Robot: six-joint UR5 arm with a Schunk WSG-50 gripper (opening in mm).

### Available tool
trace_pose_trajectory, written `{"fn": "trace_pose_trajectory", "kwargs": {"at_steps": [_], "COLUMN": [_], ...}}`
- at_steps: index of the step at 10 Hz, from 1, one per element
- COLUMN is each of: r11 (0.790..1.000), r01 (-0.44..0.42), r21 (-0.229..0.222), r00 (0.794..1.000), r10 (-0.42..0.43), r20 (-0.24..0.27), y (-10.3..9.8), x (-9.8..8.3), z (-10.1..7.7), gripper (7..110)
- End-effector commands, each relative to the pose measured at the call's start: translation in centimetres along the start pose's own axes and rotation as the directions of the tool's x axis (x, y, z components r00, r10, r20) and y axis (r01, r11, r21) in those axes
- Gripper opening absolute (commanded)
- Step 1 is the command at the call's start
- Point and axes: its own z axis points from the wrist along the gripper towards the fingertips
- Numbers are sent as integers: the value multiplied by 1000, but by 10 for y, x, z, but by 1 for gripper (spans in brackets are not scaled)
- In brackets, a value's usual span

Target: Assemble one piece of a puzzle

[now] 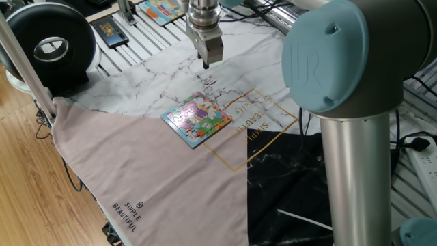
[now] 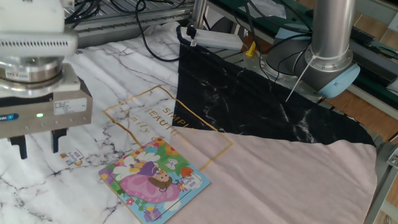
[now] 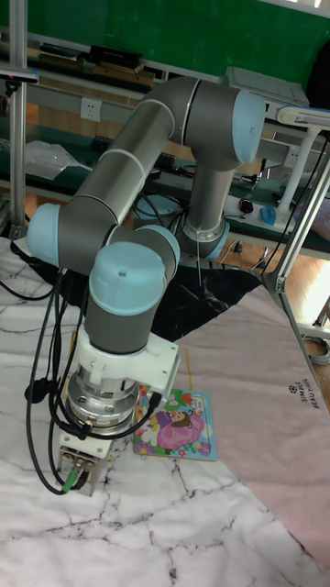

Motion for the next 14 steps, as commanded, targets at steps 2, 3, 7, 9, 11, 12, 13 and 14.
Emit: {"fn": "trace_pose_trajectory", "kwargs": {"at_steps": [2,3,7,9,11,12,13,14], "r11": [999,996,996,995,996,997,997,995], "r01": [0,15,45,16,10,10,16,28], "r21": [-53,-83,-82,-94,-92,-76,-70,-92], "r00": [1000,1000,999,1000,1000,1000,1000,1000], "r10": [0,-13,-45,-15,-8,-10,-16,-28], "r20": [6,21,6,7,18,-3,-6,7], "y": [24,31,27,35,34,30,27,29], "x": [-7,-9,2,-6,-8,-3,-1,-3], "z": [8,8,15,12,11,10,12,15], "gripper": [22,22,44,44,44,44,44,44]}}
